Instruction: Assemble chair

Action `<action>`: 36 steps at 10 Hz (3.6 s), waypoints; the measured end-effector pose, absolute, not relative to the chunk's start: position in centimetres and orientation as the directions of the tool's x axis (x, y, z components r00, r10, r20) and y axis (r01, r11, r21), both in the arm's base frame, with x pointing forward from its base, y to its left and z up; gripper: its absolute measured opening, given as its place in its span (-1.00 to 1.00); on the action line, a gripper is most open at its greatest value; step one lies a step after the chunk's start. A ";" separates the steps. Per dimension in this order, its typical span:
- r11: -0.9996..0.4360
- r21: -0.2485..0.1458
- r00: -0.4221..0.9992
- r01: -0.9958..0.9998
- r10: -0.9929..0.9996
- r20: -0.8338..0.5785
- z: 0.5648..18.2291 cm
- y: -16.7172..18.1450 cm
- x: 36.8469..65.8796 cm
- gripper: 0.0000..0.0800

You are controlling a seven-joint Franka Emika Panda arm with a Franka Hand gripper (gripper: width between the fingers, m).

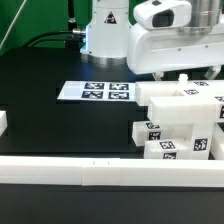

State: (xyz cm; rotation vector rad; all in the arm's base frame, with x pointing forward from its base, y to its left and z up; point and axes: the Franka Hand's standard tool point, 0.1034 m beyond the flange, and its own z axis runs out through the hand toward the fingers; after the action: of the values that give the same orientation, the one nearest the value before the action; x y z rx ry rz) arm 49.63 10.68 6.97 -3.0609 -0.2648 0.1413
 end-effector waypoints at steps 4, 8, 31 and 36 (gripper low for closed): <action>-0.982 -0.066 0.981 0.175 0.180 -0.067 6.4 11.7 45.7 0.62; -0.993 -0.056 0.992 0.105 0.109 -0.062 6.3 13.4 45.6 0.62; -0.990 -0.041 0.989 0.136 0.138 -0.050 3.5 16.2 45.2 0.62; -0.990 -0.035 0.988 0.136 0.138 -0.068 2.5 16.1 44.6 0.62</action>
Offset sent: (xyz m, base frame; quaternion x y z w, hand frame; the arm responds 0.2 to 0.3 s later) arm -0.0384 0.0248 -0.0152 -0.0266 0.0802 0.0067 0.9964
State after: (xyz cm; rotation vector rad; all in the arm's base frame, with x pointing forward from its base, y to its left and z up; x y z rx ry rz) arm 44.60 16.10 2.49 -3.1018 -0.2132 0.1092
